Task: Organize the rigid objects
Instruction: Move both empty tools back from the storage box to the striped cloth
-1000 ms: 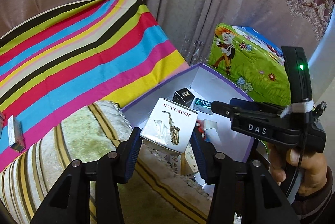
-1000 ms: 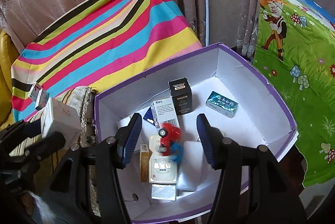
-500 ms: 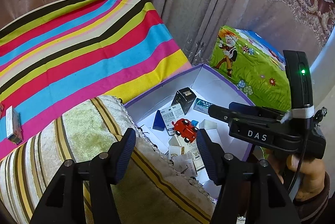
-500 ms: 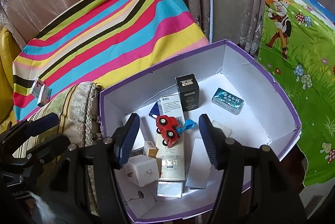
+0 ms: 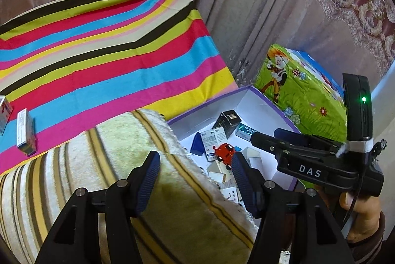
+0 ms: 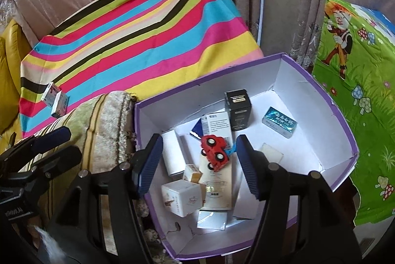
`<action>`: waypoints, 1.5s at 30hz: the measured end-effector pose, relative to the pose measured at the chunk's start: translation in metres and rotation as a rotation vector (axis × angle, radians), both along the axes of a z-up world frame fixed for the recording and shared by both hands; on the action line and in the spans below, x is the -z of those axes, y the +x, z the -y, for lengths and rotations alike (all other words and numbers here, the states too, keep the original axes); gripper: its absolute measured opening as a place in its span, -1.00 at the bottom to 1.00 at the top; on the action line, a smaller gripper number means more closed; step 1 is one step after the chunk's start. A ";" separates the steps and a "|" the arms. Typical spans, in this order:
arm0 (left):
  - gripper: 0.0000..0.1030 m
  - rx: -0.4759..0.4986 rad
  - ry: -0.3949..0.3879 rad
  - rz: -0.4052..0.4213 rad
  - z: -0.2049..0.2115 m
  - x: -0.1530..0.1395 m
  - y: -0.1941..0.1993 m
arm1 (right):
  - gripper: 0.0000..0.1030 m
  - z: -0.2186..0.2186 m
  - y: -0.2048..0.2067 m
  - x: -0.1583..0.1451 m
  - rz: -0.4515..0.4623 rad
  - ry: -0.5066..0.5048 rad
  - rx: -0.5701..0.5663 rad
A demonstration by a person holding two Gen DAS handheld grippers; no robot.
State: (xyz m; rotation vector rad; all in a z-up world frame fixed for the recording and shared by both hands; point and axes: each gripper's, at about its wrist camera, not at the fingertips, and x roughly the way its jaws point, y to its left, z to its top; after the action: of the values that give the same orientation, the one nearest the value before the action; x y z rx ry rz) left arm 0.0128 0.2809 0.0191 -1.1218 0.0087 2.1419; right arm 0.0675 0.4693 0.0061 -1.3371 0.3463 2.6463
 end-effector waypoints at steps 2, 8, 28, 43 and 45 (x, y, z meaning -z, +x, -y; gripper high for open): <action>0.19 -0.017 0.009 0.005 0.007 0.000 -0.003 | 0.27 0.007 -0.003 0.000 0.004 0.003 -0.016; 0.19 -0.068 0.030 0.015 0.028 0.000 -0.010 | 0.27 0.029 -0.010 -0.001 0.014 0.019 -0.065; 0.20 -0.293 0.101 0.055 0.115 0.004 -0.038 | 0.38 0.102 -0.034 0.000 0.021 0.057 -0.205; 0.23 -0.498 0.117 0.091 0.197 0.019 -0.050 | 0.50 0.160 -0.055 0.000 0.023 0.120 -0.309; 0.24 -0.525 0.132 0.102 0.211 0.022 -0.050 | 0.50 0.170 -0.059 0.001 0.029 0.127 -0.334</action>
State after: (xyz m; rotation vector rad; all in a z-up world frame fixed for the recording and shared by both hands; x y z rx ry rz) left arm -0.0376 0.0698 -0.0027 -1.2523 -0.5196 2.4861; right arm 0.0083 0.2993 0.0052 -1.5036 -0.0555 2.8486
